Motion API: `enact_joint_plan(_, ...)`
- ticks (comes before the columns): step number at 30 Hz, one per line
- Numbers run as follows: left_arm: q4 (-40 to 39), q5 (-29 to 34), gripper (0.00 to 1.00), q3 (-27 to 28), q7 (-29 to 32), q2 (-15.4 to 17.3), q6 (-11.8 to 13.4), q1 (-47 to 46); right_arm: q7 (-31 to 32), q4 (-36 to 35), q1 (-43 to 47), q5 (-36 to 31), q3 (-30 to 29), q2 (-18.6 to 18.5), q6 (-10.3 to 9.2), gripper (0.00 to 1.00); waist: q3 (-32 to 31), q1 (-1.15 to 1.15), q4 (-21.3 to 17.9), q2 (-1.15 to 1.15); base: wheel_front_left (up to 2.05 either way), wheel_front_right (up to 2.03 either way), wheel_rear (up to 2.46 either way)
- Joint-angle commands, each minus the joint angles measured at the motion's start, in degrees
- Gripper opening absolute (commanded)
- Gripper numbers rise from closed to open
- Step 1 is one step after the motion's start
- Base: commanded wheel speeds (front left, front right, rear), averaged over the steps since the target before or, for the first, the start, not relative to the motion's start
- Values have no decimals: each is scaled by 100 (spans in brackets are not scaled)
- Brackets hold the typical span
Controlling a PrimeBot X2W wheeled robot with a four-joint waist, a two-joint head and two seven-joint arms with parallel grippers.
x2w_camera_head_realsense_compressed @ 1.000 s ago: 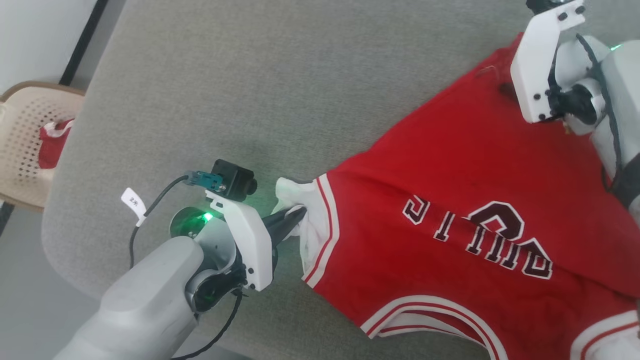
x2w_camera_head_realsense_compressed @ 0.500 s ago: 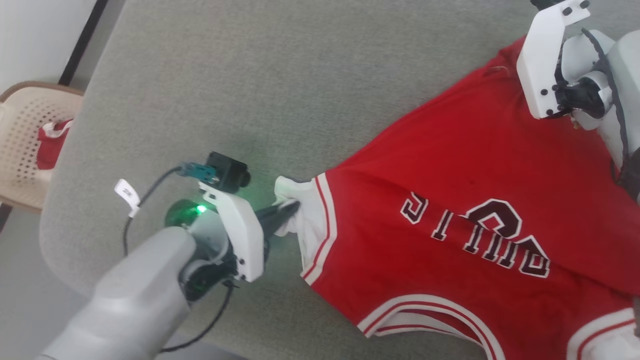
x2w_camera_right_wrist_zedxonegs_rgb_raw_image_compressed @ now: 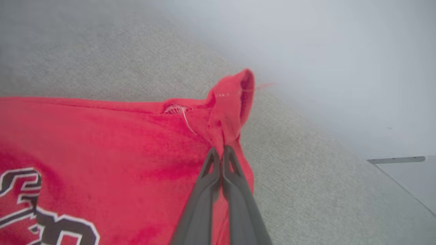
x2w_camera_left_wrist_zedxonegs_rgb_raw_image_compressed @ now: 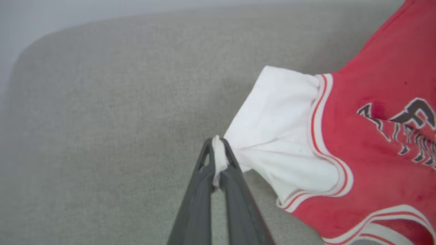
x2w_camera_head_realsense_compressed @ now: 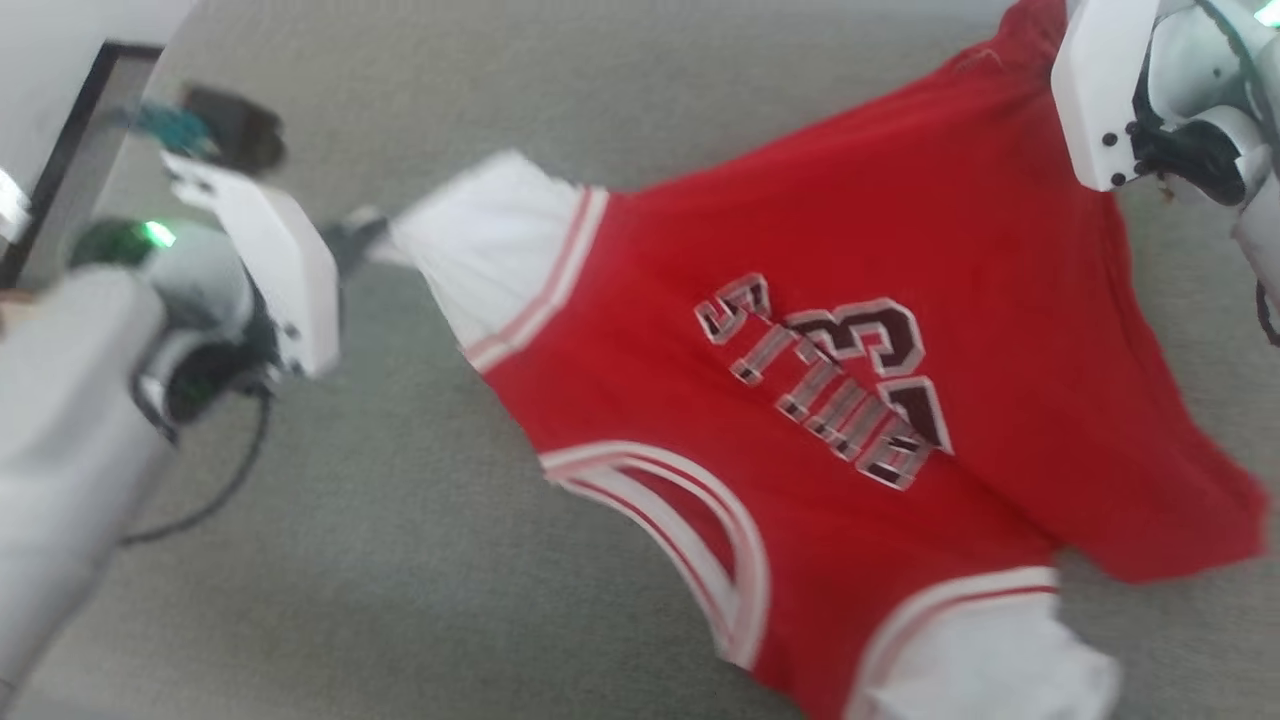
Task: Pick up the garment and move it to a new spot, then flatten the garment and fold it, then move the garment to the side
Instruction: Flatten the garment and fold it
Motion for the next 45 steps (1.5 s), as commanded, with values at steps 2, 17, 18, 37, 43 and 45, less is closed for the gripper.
enact_joint_plan(2, -53, 25, 0, 53, 159, 87, 60, -282, -108, -128, -55, 94, 57, -71, -6, 0, -297, 0, -322, 0, 0, 0, 0)
enact_joint_plan(17, 307, 331, 0, 73, 1069, 245, 31, -1926, -346, -1052, -248, 484, 99, -253, -6, 0, -1080, 0, -1218, 0, 0, 0, 0)
enact_joint_plan(18, 371, 328, 0, 73, 1079, 228, 18, -1995, -348, -1088, -264, 457, 90, -261, -6, 0, -1103, 0, -1257, 0, 0, 0, 0)
enact_joint_plan(37, 2057, 1627, 0, -15, -1095, -621, -7, -4095, -2223, 513, -1467, -1030, -871, 678, -6, 0, -25, 0, -1529, 0, 0, 0, 0)
enact_joint_plan(43, 2608, 2308, 0, -84, -2578, -826, 190, -5101, -3814, 1450, -2201, -1983, -1465, 963, -6, 0, 494, 0, -1513, 0, 0, 0, 0)
enact_joint_plan(45, 2742, 2497, 0, -98, -3131, -893, 291, -5353, -4235, 1741, -2382, -2321, -1642, 1028, -6, 0, 633, 0, -1484, 0, 0, 0, 0)
